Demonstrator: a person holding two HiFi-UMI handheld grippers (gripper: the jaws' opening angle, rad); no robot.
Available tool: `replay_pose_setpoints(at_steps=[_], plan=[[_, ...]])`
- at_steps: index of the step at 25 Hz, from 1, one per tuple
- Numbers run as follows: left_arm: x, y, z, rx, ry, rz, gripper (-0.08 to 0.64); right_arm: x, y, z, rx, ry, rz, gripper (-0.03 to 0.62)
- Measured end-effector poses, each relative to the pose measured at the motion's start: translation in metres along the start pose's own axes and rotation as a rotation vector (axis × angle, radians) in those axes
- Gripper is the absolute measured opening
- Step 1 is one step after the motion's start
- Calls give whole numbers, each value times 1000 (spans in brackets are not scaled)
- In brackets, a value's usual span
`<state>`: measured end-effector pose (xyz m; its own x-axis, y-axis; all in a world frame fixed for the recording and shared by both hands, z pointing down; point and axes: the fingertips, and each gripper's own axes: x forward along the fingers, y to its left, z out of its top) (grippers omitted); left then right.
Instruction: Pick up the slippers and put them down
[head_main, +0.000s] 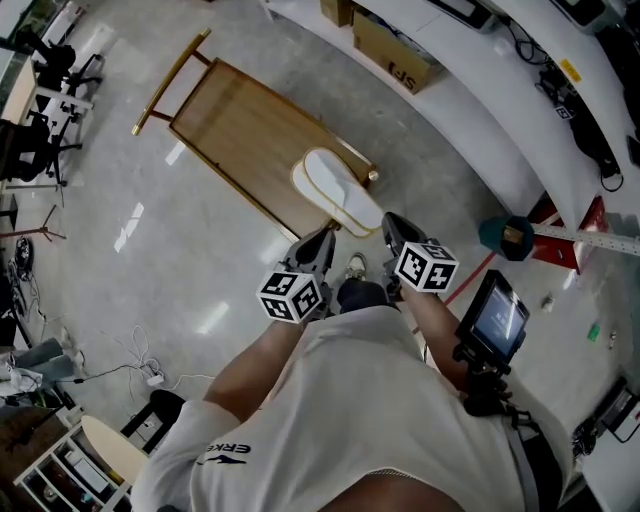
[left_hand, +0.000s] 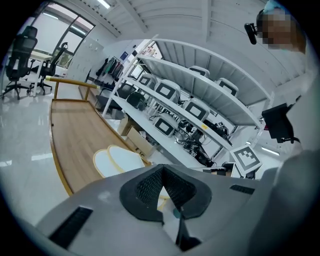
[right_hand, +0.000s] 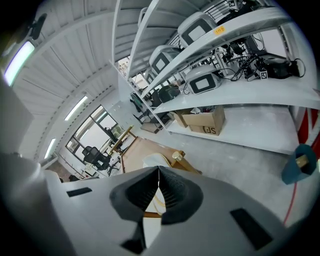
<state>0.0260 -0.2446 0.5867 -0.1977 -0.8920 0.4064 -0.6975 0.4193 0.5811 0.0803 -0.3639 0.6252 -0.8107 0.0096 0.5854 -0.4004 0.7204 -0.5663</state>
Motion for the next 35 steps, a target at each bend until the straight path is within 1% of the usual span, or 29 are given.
replay_pose_setpoints(at_steps=[8, 12, 13, 15, 17, 19, 21, 25, 30, 35], plan=[[13, 9, -26, -15, 54, 25, 3, 16, -30, -17, -1, 38, -23, 5], [16, 13, -33, -21, 69, 42, 3, 24, -42, -26, 6, 65, -12, 8], [16, 13, -34, -21, 73, 45, 3, 26, -45, -28, 14, 69, -4, 22], [15, 15, -36, -20, 77, 52, 3, 30, -48, -32, 48, 76, 22, 104], [14, 18, -37, -21, 79, 61, 3, 36, -50, -36, 99, 83, 54, 166], [12, 20, -37, -21, 80, 69, 3, 41, -50, -41, 150, 95, 82, 215], [10, 21, -38, -20, 82, 78, 3, 46, -49, -44, 199, 110, 113, 250], [9, 25, -41, -23, 85, 98, 3, 57, -47, -52, 279, 150, 174, 270], [5, 29, -40, -19, 80, 115, 3, 69, -41, -66, 365, 201, 242, 272], [2, 32, -42, -25, 80, 132, 3, 78, -36, -75, 444, 219, 301, 272]])
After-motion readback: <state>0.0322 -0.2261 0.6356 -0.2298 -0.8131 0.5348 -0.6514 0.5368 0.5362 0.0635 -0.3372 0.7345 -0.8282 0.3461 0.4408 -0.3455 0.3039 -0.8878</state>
